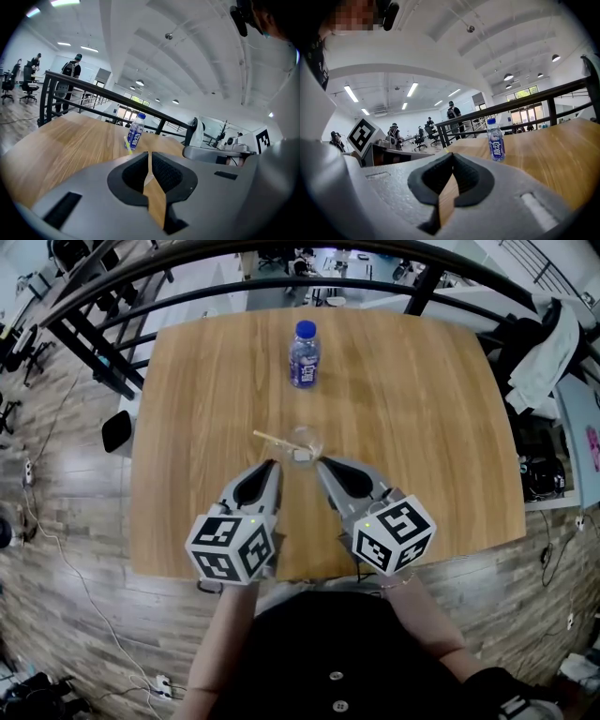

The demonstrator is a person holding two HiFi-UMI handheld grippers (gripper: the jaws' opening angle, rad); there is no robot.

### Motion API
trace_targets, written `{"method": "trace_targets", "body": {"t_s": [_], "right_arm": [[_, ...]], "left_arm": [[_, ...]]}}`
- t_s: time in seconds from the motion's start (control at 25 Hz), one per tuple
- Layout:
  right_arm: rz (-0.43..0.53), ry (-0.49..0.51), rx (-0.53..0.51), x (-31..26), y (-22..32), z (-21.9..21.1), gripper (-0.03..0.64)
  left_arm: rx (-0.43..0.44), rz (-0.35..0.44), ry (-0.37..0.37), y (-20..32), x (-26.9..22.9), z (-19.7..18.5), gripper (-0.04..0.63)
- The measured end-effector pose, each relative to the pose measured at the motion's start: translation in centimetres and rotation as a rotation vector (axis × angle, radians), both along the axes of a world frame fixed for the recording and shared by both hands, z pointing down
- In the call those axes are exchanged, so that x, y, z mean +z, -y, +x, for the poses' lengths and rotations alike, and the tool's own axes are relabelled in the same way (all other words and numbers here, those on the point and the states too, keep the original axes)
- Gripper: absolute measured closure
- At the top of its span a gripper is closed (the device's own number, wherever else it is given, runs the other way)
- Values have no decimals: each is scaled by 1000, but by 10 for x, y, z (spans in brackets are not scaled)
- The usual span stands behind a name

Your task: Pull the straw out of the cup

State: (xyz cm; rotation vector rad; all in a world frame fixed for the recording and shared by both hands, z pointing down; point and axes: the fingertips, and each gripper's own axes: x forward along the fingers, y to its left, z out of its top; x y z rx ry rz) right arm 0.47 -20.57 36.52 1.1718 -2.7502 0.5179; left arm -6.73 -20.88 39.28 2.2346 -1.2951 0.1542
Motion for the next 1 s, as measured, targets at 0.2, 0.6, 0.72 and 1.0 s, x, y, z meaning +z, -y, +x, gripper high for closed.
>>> {"method": "trace_targets", "body": {"t_s": [0.2, 0.6, 0.72, 1.0], "right_arm": [[-23, 8, -13, 10, 11, -2, 618], [-69, 29, -20, 23, 25, -4, 618], [-82, 30, -21, 30, 30, -2, 618], [-105, 37, -18, 40, 41, 5, 618]], "left_arm": [[-17, -18, 4, 13, 9, -4, 577], [-53, -78, 6, 30, 26, -13, 439], [-64, -103, -6, 37, 37, -14, 423], [-69, -130, -20, 53, 51, -10, 423]]}}
